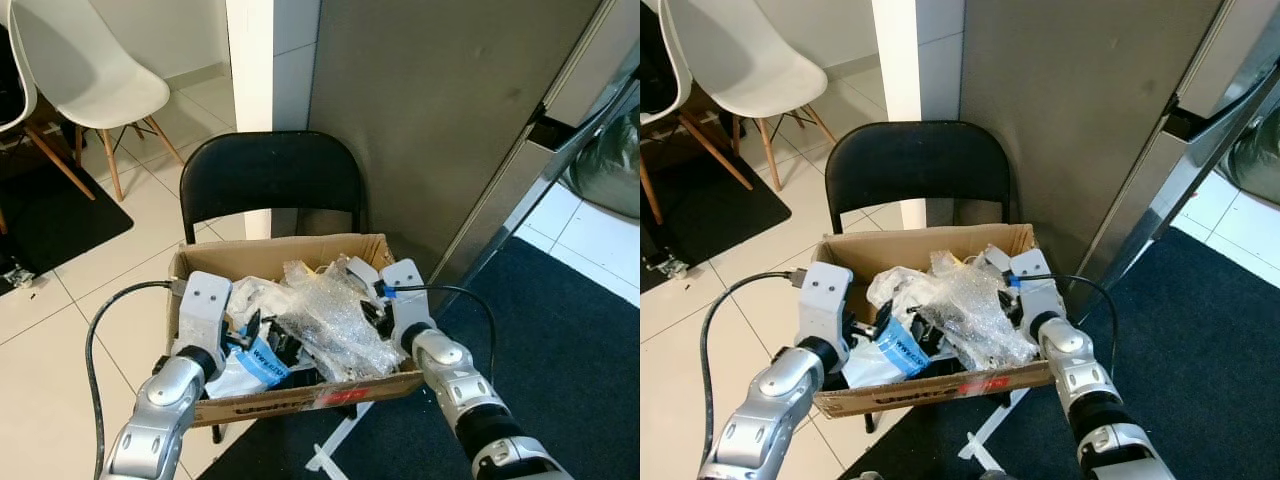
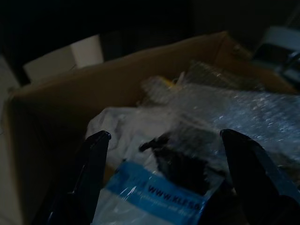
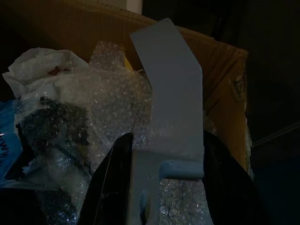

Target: Picking trash to rubbish bin

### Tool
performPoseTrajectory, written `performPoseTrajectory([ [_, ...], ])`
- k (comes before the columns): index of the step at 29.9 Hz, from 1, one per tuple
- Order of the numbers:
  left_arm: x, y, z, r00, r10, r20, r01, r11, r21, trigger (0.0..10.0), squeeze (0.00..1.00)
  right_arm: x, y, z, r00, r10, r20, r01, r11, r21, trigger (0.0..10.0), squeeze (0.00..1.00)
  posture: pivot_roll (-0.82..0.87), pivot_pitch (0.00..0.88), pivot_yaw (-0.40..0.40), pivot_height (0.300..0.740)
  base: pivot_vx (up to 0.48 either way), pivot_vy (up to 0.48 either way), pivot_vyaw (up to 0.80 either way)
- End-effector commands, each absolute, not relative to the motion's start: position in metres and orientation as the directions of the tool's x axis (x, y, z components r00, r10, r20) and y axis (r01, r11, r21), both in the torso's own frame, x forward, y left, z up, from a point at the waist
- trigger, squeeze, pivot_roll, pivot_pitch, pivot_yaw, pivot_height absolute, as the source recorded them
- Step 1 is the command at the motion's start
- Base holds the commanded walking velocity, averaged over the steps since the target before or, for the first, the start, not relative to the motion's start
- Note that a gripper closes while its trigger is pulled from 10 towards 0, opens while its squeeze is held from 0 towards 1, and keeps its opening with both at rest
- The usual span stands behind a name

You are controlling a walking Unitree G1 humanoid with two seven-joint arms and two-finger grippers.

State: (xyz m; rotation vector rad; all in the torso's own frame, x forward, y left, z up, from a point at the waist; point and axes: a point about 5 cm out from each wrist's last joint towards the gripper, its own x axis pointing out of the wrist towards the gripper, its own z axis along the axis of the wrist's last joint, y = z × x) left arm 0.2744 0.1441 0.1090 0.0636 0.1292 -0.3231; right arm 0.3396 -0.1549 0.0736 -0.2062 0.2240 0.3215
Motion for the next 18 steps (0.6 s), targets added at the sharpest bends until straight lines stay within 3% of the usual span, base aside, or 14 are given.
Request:
performPoseTrajectory([
  [1,0.27,0.142,0.11,0.929,-0.348,-0.128,0.356,0.934,0.041,10.0,0.0,0.339,-0.158,0.071,0.927,0.279,-0.253,-0.325,0.931,-0.166,10.0,0.0,0.06,0.152,-0.054,0.74,0.0,0.0,0.0],
  [9,0.269,0.138,0.115,0.918,-0.387,-0.091,0.392,0.919,0.047,10.0,0.0,0.34,-0.153,0.071,0.92,0.303,-0.247,-0.343,0.929,-0.14,10.0,0.0,0.06,0.149,-0.057,0.74,0.0,0.0,0.0],
  [10,0.268,0.138,0.116,0.916,-0.39,-0.089,0.395,0.917,0.049,10.0,0.0,0.34,-0.153,0.071,0.92,0.305,-0.246,-0.344,0.93,-0.131,10.0,0.22,0.06,0.149,-0.057,0.74,0.0,0.0,0.0],
  [11,0.268,0.138,0.116,0.916,-0.392,-0.089,0.397,0.917,0.046,10.0,0.0,0.341,-0.153,0.072,0.921,0.305,-0.243,-0.341,0.932,-0.121,10.0,1.0,0.06,0.147,-0.056,0.74,0.0,0.0,0.0],
  [14,0.268,0.137,0.116,0.915,-0.394,-0.088,0.399,0.916,0.043,10.0,0.0,0.341,-0.154,0.072,0.923,0.299,-0.242,-0.336,0.933,-0.129,10.0,1.0,0.06,0.147,-0.056,0.74,0.0,0.0,0.0],
  [15,0.268,0.138,0.116,0.915,-0.393,-0.087,0.398,0.917,0.043,10.0,0.0,0.342,-0.156,0.074,0.929,0.286,-0.234,-0.319,0.94,-0.119,10.0,0.89,0.06,0.14,-0.054,0.74,0.0,0.0,0.0],
  [16,0.268,0.138,0.116,0.918,-0.388,-0.086,0.392,0.919,0.043,10.0,0.0,0.342,-0.157,0.076,0.936,0.272,-0.224,-0.302,0.947,-0.112,10.0,0.51,0.06,0.14,-0.054,0.74,0.0,0.0,0.0],
  [17,0.268,0.138,0.116,0.918,-0.388,-0.086,0.392,0.919,0.043,10.0,0.0,0.342,-0.157,0.076,0.936,0.272,-0.224,-0.302,0.947,-0.112,10.0,0.51,0.06,0.14,-0.054,0.74,0.0,0.0,0.0],
  [18,0.271,0.142,0.118,0.935,-0.347,-0.071,0.35,0.936,0.032,10.0,0.0,0.344,-0.161,0.083,0.954,0.233,-0.186,-0.24,0.971,-0.013,10.0,0.0,0.06,0.144,-0.053,0.74,0.0,0.0,0.0],
])
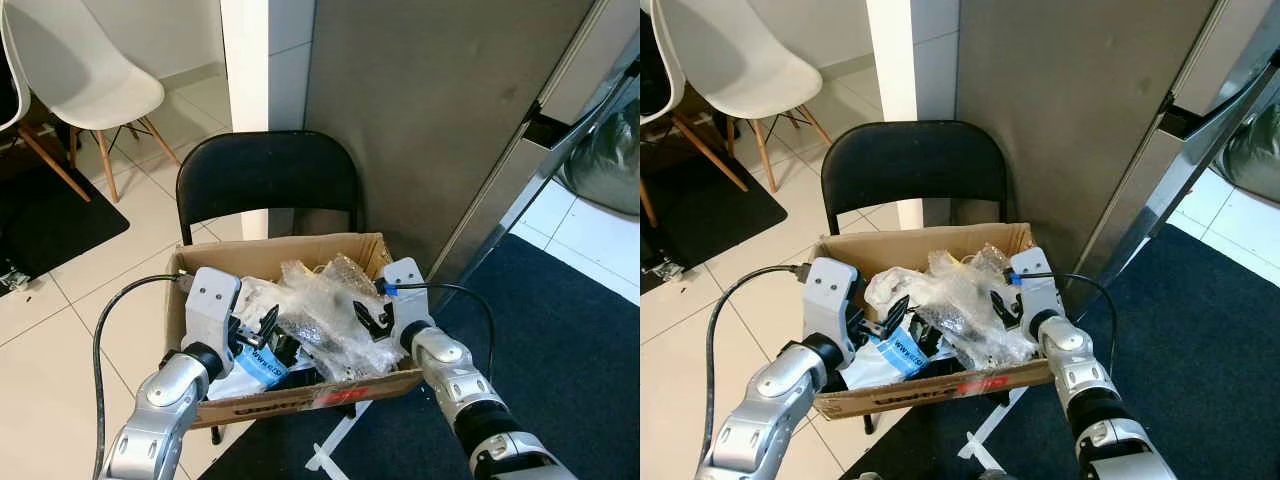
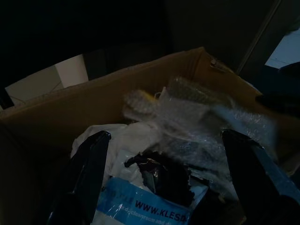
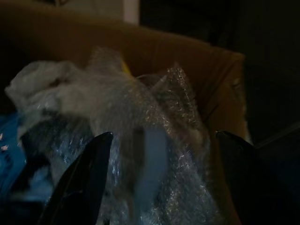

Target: Picking trash to rubbish bin

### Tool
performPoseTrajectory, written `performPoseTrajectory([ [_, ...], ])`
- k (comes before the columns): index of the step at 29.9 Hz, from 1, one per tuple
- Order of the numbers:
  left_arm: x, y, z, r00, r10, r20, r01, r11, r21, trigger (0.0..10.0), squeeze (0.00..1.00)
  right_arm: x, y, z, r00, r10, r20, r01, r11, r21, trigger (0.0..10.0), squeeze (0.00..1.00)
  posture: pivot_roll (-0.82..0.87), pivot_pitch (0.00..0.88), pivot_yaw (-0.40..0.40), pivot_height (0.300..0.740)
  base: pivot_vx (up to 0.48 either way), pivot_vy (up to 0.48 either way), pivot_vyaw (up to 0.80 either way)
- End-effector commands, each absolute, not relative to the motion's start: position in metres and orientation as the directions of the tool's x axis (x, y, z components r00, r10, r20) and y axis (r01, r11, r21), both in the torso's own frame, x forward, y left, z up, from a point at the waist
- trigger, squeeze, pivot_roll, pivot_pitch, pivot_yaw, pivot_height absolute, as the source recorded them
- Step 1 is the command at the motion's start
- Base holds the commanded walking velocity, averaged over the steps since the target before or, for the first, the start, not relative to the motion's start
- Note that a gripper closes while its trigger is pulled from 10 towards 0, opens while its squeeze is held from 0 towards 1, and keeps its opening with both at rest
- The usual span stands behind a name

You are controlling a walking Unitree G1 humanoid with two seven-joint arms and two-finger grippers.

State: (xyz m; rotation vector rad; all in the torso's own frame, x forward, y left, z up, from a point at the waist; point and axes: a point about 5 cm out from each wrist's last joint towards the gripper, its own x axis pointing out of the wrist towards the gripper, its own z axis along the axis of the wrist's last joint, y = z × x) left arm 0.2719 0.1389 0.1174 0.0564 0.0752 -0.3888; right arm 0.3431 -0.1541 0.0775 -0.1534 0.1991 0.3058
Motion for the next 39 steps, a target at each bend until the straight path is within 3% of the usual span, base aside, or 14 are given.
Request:
performPoseTrajectory([
  [1,0.271,0.142,0.118,0.935,-0.347,-0.071,0.35,0.936,0.032,10.0,0.0,0.344,-0.161,0.083,0.954,0.233,-0.186,-0.24,0.971,-0.013,10.0,0.0,0.06,0.144,-0.053,0.74,0.0,0.0,0.0],
  [4,0.275,0.149,0.123,0.962,-0.269,-0.037,0.269,0.963,-0.006,10.0,0.0,0.348,-0.167,0.101,0.982,0.162,-0.096,-0.13,0.952,0.277,10.0,0.0,0.06,0.151,-0.054,0.74,0.0,0.0,0.0],
  [5,0.275,0.149,0.123,0.962,-0.269,-0.037,0.269,0.963,-0.006,10.0,0.0,0.348,-0.167,0.101,0.982,0.162,-0.096,-0.13,0.952,0.277,10.0,0.0,0.06,0.151,-0.054,0.74,0.0,0.0,0.0],
  [7,0.276,0.153,0.125,0.973,-0.231,-0.026,0.231,0.973,-0.016,10.0,0.0,0.349,-0.176,0.121,0.998,0.06,0.003,-0.055,0.908,0.415,10.0,0.0,0.06,0.152,-0.049,0.74,0.0,0.0,0.0],
  [10,0.277,0.154,0.125,0.975,-0.221,-0.026,0.221,0.975,-0.009,10.0,0.0,0.348,-0.18,0.129,0.999,0.009,0.044,-0.029,0.886,0.463,10.0,0.0,0.06,0.152,-0.049,0.74,0.0,0.0,0.0],
  [14,0.281,0.152,0.124,0.983,-0.18,-0.026,0.18,0.984,-0.015,10.0,0.0,0.344,-0.198,0.132,0.983,-0.161,0.083,0.089,0.827,0.554,10.0,0.0,0.05,0.153,-0.041,0.74,0.0,0.0,0.0],
  [17,0.282,0.152,0.125,0.987,-0.159,-0.019,0.159,0.987,-0.021,10.0,0.0,0.342,-0.2,0.13,0.981,-0.167,0.096,0.102,0.873,0.477,10.0,0.0,0.05,0.151,-0.04,0.74,0.0,0.0,0.0],
  [20,0.282,0.149,0.131,0.991,-0.129,0.034,0.13,0.991,-0.023,10.0,0.0,0.331,-0.183,0.127,0.994,0.016,0.109,-0.045,0.962,0.27,10.0,0.0,0.04,0.15,-0.037,0.74,0.0,0.0,0.0],
  [24,0.279,0.146,0.135,0.992,-0.113,0.062,0.116,0.992,-0.044,10.0,0.0,0.323,-0.167,0.131,0.984,0.116,0.136,-0.142,0.97,0.197,10.0,0.0,0.04,0.147,-0.039,0.74,0.0,0.0,0.0],
  [29,0.278,0.142,0.135,0.993,-0.103,0.064,0.107,0.993,-0.053,10.0,0.0,0.319,-0.155,0.131,0.974,0.168,0.149,-0.195,0.962,0.189,10.0,0.0,0.04,0.144,-0.043,0.74,0.0,0.0,0.0],
  [39,0.281,0.143,0.135,0.994,-0.082,0.071,0.085,0.996,-0.037,10.0,0.0,0.321,-0.157,0.133,0.976,0.159,0.149,-0.187,0.964,0.192,10.0,0.0,0.04,0.145,-0.049,0.74,0.0,0.0,-0.08],
])
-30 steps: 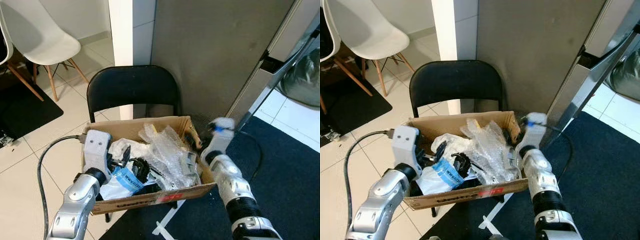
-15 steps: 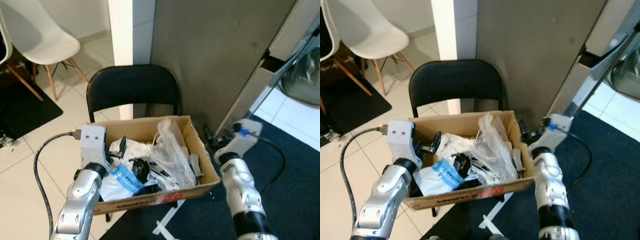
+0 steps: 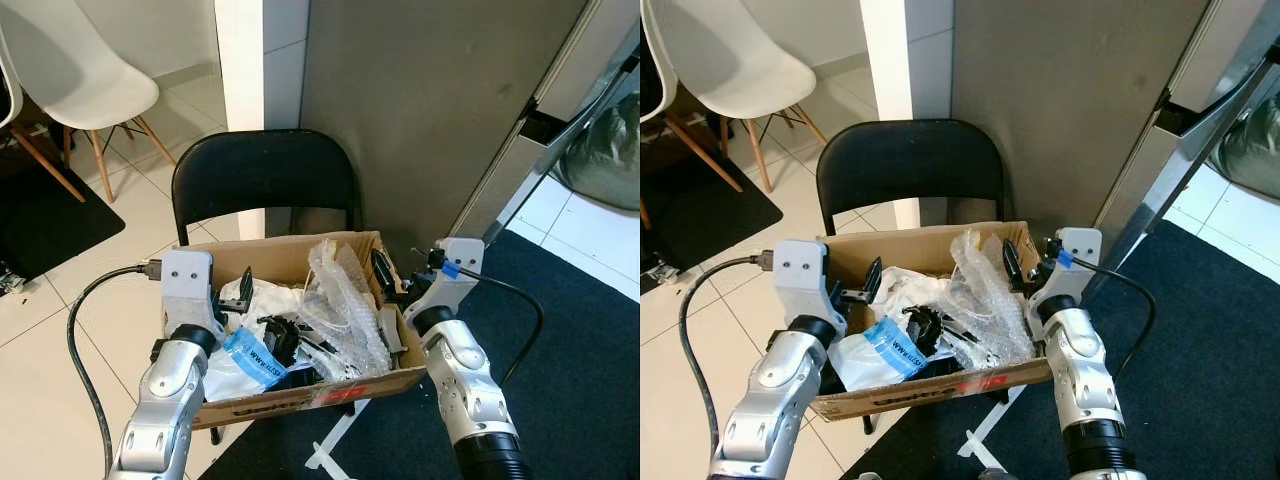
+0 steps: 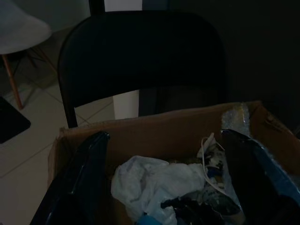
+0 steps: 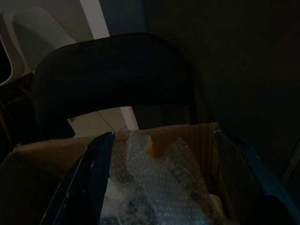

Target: Picking trash to rubbish bin

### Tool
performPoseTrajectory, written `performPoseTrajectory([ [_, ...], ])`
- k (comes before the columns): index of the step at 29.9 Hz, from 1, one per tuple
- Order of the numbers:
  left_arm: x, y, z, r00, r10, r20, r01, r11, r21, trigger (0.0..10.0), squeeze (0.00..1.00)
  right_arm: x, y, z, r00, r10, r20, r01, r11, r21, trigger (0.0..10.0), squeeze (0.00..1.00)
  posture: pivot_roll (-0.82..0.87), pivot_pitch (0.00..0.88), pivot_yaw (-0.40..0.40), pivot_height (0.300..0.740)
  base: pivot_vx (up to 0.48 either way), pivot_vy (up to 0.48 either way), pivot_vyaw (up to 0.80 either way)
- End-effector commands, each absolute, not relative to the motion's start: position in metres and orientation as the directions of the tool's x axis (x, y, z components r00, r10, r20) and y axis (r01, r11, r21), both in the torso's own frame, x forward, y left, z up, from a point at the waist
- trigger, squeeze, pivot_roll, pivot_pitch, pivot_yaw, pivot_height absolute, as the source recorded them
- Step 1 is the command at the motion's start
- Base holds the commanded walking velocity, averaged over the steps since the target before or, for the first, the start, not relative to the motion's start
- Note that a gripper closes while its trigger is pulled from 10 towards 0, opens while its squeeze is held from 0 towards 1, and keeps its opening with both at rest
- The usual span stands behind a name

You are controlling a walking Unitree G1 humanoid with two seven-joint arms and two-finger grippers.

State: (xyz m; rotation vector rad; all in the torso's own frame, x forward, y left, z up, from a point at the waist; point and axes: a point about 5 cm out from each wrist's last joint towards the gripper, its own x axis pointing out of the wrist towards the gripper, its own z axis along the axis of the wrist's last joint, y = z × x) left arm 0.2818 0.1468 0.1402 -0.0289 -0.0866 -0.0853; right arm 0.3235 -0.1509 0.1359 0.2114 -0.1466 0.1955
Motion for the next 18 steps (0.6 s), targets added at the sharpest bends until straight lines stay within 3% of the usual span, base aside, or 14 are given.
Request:
performPoseTrajectory([
  [1,0.2814,0.1428,0.1348,0.994,-0.082,0.071,0.085,0.996,-0.037,10.0,0.0,0.3211,-0.1573,0.1329,0.976,0.159,0.149,-0.187,0.964,0.192,10.0,0.0,0.04,0.145,-0.049,0.74,0.0,0.0,-0.8],
  [18,0.283,0.1439,0.1307,0.996,-0.079,0.043,0.08,0.997,-0.016,10.0,0.0,0.3145,-0.1641,0.123,0.985,0.137,0.108,-0.15,0.98,0.13,10.0,0.0,0.04,0.154,-0.039,0.74,0.0,0.0,-0.8],
])
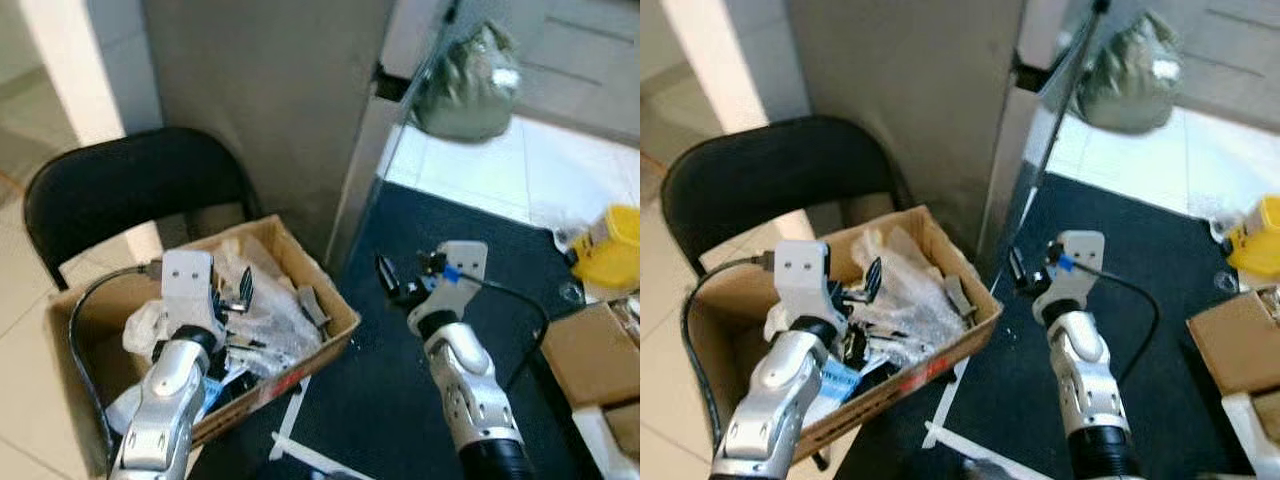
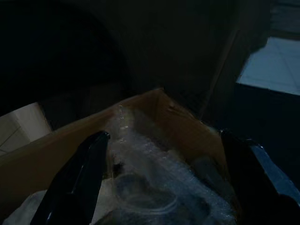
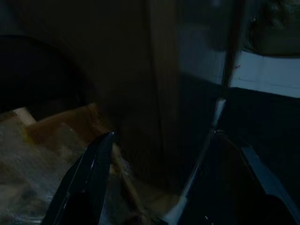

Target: Picking trash to rubbish bin

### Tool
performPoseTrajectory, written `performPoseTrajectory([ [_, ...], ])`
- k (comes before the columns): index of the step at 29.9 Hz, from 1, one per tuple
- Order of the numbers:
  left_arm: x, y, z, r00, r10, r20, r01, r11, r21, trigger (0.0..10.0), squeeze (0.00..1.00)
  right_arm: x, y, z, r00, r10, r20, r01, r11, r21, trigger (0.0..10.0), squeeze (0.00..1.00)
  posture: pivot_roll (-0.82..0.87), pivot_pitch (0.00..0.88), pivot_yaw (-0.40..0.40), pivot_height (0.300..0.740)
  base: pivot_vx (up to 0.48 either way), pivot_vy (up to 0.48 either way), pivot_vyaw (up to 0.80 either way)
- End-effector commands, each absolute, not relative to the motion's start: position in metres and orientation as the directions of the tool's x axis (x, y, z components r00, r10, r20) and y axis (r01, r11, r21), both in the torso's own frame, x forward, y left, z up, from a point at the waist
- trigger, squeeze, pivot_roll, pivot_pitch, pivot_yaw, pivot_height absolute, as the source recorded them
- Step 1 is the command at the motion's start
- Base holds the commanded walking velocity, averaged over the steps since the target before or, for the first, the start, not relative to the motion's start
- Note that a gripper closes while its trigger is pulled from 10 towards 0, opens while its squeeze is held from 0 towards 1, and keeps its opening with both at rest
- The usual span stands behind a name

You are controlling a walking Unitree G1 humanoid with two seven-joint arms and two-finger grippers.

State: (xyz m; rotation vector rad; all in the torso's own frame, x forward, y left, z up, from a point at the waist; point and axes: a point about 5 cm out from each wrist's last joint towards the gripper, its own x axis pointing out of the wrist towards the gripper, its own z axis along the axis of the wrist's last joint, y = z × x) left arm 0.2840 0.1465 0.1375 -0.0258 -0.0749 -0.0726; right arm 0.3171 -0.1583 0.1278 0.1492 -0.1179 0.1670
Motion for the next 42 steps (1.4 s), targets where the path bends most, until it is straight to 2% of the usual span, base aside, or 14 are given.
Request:
performPoseTrajectory([
  [1,0.283,0.144,0.131,0.996,-0.079,0.043,0.08,0.997,-0.016,10.0,0.0,0.315,-0.164,0.123,0.985,0.137,0.108,-0.15,0.98,0.13,10.0,0.0,0.04,0.154,-0.039,0.74,0.0,0.0,-0.8],
  [23,0.283,0.143,0.128,0.996,-0.086,0.022,0.086,0.996,-0.005,10.0,0.0,0.313,-0.171,0.112,0.995,0.089,0.041,-0.091,0.994,0.062,10.0,0.0,0.04,0.159,-0.031,0.74,0.0,0.0,-0.8],
  [42,0.288,0.142,0.129,0.993,-0.114,0.019,0.114,0.993,0.011,10.0,0.0,0.31,-0.175,0.103,1.0,0.018,-0.006,-0.017,0.995,0.1,10.0,0.0,0.05,0.152,-0.013,0.74,0.0,0.0,-0.8],
])
